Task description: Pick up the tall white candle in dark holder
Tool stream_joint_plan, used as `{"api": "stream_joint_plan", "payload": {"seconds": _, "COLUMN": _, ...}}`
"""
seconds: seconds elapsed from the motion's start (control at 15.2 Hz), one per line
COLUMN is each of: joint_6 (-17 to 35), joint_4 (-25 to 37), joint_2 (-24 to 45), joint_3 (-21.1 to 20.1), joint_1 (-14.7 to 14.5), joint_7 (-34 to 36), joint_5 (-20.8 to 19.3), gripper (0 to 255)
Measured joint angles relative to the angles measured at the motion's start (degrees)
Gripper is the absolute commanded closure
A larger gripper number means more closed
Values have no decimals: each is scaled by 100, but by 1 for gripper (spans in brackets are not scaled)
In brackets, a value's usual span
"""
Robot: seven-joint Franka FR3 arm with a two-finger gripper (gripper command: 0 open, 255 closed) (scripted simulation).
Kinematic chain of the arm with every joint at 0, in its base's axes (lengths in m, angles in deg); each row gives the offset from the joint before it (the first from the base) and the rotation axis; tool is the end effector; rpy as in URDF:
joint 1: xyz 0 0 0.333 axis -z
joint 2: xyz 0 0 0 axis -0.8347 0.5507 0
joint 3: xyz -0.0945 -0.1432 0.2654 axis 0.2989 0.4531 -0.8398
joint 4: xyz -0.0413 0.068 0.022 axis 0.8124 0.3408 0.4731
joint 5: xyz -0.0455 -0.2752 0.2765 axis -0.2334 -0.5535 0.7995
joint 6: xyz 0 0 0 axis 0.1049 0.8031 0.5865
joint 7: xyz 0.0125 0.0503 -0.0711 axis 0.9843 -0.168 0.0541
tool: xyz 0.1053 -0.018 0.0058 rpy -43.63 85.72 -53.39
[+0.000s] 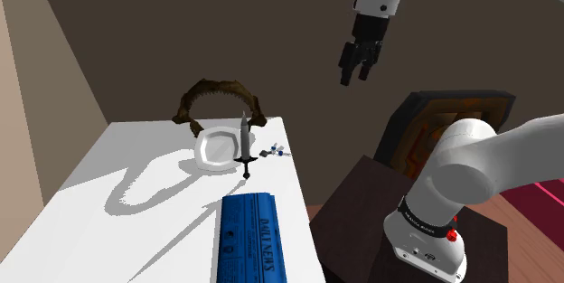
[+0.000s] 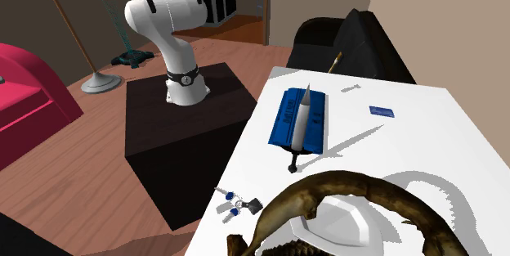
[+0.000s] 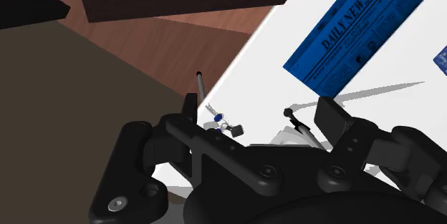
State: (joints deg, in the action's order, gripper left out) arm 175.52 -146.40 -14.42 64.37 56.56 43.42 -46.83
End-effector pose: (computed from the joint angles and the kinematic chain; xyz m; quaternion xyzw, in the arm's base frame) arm 0.2961 -0.0177 0.5695 -0.9965 0.0616 0.0099 0.0555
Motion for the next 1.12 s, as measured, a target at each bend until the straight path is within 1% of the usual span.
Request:
{"api": "stream_joint_plan", "payload": {"seconds": 0.13, "joint_6": 100, "joint_4": -29, "joint_2": 56, "joint_3": -8, "joint_1": -33, "joint_7": -40, "joint_5": 13, "gripper": 0}}
{"api": "stream_joint_plan", "payload": {"seconds": 0.26, "joint_6": 445, "joint_4": -224, "joint_2": 148, "joint_3": -17, "joint_1": -128, "joint_7": -195, "joint_5": 42, "gripper": 0}}
{"api": "stream_joint_plan", "payload": {"seconds": 0.53, "joint_6": 1379, "joint_4": -596, "joint_2": 559, "joint_3": 14, "joint_1": -351, "joint_7": -635, "joint_5": 91, "gripper": 0}}
{"api": "stream_joint_plan", "payload": {"seconds": 0.86, "joint_6": 2560, "joint_4": -836, "joint_2": 1305, "joint_3": 38, "joint_1": -672, "joint_7": -1216, "joint_5": 214, "gripper": 0}}
{"api": "stream_joint_plan", "payload": {"seconds": 1.12, "joint_6": 3529, "joint_4": -927, "joint_2": 2024, "joint_3": 7, "joint_1": -986, "joint_7": -1656, "joint_5": 398, "gripper": 0}}
